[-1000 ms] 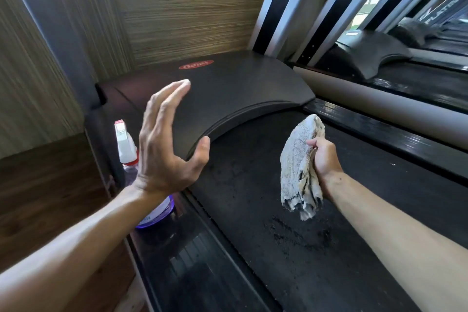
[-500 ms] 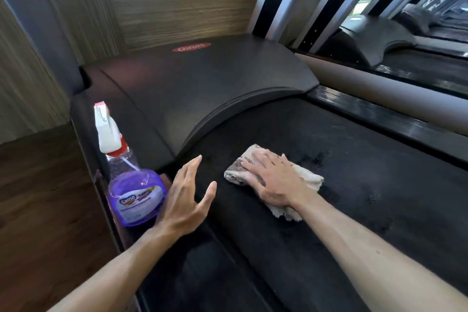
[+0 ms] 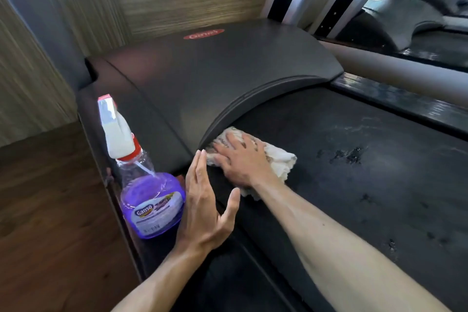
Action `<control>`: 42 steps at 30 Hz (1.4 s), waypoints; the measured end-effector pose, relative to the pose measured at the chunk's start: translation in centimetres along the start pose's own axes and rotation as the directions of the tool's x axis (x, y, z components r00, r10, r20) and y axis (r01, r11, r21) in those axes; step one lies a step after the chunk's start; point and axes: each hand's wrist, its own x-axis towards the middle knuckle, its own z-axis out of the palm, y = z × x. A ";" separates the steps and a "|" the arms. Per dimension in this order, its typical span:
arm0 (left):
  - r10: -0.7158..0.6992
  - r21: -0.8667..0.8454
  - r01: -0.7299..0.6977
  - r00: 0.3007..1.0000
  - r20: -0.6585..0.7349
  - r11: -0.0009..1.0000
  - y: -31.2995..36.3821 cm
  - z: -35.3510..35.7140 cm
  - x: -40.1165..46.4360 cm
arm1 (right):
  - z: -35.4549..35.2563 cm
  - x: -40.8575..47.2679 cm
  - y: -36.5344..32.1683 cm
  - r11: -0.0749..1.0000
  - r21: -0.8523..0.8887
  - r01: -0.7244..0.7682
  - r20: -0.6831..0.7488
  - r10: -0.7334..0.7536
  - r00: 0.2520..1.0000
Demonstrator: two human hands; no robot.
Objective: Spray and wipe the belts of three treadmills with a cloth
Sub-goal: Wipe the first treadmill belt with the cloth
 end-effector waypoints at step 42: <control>-0.318 0.167 0.315 0.948 -0.008 0.934 -0.5 1.1 0.8 | -1.6 -0.7 8.3 0.992 -0.058 -0.114 0.057 0.117 0.991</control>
